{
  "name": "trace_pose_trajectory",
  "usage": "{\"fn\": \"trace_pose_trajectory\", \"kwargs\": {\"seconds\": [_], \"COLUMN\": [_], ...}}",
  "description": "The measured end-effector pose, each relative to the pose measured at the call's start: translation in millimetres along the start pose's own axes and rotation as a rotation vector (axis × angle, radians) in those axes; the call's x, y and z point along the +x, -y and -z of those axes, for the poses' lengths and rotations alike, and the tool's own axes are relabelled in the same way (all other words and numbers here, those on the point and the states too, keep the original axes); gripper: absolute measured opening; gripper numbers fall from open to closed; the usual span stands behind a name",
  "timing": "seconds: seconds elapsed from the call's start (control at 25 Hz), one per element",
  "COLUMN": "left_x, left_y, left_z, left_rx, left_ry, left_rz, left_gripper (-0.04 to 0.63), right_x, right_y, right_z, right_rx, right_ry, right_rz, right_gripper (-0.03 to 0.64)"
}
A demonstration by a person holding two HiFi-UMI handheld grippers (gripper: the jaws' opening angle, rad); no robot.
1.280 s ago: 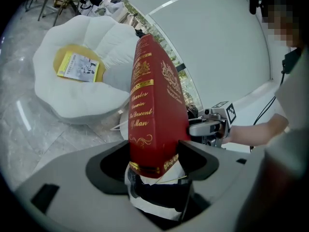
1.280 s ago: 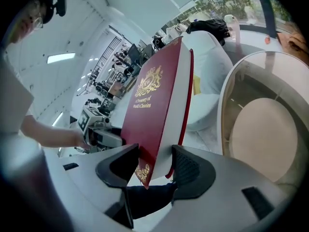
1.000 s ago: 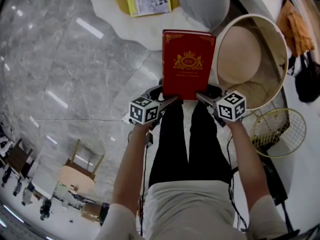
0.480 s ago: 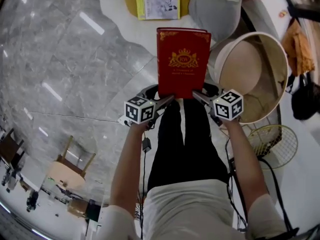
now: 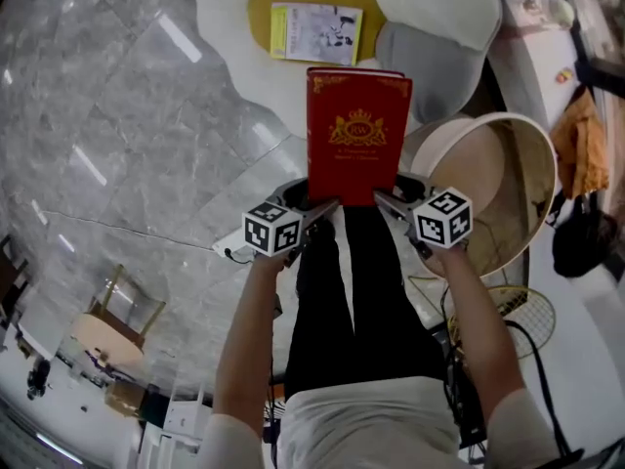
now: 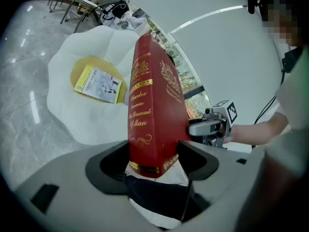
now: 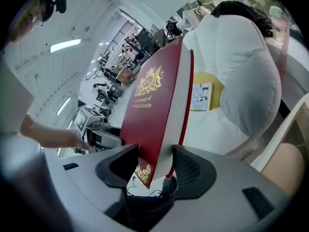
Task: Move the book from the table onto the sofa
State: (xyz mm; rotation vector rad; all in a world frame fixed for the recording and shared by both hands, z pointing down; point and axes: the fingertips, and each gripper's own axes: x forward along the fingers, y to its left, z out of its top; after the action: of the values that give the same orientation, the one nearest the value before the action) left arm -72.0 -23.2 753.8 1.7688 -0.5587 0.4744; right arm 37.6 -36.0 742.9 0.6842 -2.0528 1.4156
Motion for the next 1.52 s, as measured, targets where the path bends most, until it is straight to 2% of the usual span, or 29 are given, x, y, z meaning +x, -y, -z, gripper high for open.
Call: {"fn": "trace_pose_trajectory", "kwargs": {"seconds": [0.28, 0.76, 1.0, 1.24, 1.52], "left_x": [41, 98, 127, 156, 176], "left_y": [-44, -119, -154, -189, -222], "left_z": [-44, -97, -115, -121, -120], "left_rx": [-0.002, -0.079, -0.071, -0.106, -0.197], "left_ry": [0.009, 0.029, 0.004, -0.01, -0.013], "left_rz": [-0.036, -0.053, -0.069, -0.06, -0.057], "left_gripper": [0.316, 0.316, 0.316, 0.316, 0.318], "right_x": [34, 94, 123, 151, 179], "right_y": [57, 136, 175, 211, 235], "right_z": [-40, -96, -107, -110, -116], "right_rx": [-0.022, -0.049, -0.032, -0.022, -0.006], "right_ry": [-0.044, -0.077, -0.086, -0.088, -0.097], "right_rz": [-0.02, -0.004, 0.048, 0.138, 0.228], "right_gripper": [0.233, 0.233, 0.233, 0.23, 0.225]}}
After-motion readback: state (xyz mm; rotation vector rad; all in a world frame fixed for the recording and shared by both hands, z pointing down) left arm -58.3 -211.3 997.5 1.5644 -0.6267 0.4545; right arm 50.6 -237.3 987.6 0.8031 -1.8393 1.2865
